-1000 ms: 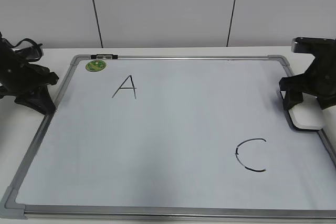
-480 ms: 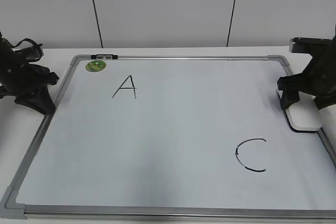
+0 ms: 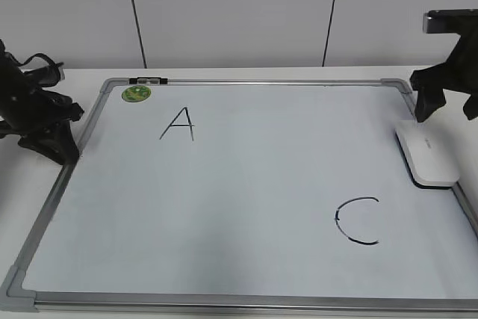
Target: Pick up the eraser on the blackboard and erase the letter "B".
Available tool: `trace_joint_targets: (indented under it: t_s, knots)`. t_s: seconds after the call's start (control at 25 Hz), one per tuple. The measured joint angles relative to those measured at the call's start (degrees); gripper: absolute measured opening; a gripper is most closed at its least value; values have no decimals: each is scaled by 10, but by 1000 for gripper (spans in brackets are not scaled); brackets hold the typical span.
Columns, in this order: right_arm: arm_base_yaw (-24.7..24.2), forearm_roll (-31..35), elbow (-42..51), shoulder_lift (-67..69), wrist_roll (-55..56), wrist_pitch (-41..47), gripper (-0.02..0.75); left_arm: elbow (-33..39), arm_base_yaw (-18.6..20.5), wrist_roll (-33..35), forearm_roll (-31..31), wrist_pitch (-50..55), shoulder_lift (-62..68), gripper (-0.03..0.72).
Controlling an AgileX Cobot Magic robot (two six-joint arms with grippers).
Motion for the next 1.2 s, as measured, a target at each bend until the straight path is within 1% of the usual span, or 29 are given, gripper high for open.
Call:
trace_joint_targets:
  t_s: [0.2, 0.32, 0.44, 0.76, 0.88, 1.04, 1.2]
  knots:
    - [0, -1, -9, -31, -19, 23, 606, -59, -1, -2, 9, 59, 6, 294]
    - [0, -1, -9, -60, -26, 42, 603, -90, -1, -9, 13, 85, -8, 350]
    - [0, -1, -9, -94, -33, 65, 597, -99, -1, -15, 19, 98, -46, 363]
    - [0, 21, -9, -201, -48, 118, 596, -100, -1, -41, 47, 111, -192, 368]
    - [0, 30, -9, -245, -49, 137, 596, -79, -1, -49, 52, 112, -261, 368]
    - [0, 42, -9, -308, -52, 157, 596, -35, -1, -51, 60, 116, -367, 368]
    - [0, 49, -9, -370, -57, 173, 596, 33, -2, -66, 65, 122, -467, 368]
